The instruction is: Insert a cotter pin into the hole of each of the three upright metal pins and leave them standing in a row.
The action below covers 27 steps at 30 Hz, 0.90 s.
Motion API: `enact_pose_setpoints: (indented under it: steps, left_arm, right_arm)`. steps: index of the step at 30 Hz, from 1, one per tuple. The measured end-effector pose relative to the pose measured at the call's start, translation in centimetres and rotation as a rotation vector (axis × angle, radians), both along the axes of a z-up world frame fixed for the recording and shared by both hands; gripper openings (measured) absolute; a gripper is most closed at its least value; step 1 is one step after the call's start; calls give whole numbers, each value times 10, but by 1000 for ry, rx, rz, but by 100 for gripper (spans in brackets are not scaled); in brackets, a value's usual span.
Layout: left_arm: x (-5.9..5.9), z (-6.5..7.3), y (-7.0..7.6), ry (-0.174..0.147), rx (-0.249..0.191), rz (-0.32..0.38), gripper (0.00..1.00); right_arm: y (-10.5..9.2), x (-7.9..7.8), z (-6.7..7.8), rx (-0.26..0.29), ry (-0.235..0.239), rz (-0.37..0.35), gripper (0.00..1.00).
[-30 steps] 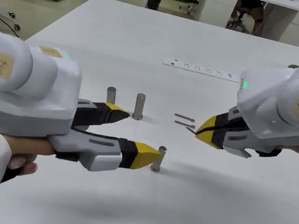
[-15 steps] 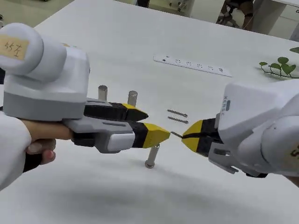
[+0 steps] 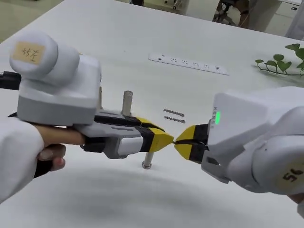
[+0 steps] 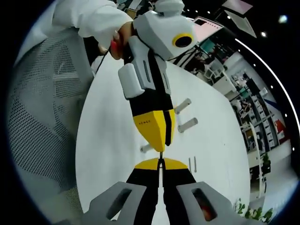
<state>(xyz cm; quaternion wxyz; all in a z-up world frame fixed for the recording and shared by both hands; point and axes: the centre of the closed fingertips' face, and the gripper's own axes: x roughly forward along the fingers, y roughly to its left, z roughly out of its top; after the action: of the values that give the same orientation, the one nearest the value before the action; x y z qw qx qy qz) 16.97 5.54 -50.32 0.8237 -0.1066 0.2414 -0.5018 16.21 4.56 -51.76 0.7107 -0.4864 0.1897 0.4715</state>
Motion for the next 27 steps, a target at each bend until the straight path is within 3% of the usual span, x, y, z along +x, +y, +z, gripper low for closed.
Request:
enact_pose_setpoints:
  steps: [4, 15, 27]
  left_arm:
    - [-1, 0, -1, 12, -14, -3, 1]
    - [-6, -2, -4, 44, -36, -7, 0]
    - [-9, -2, -4, 116, -75, 6, 0]
  right_arm:
    - [2, -2, 2, 12, 4, 3, 0]
    - [3, -5, 1, 13, 10, 5, 0]
    - [4, -7, 0, 33, 26, 5, 0]
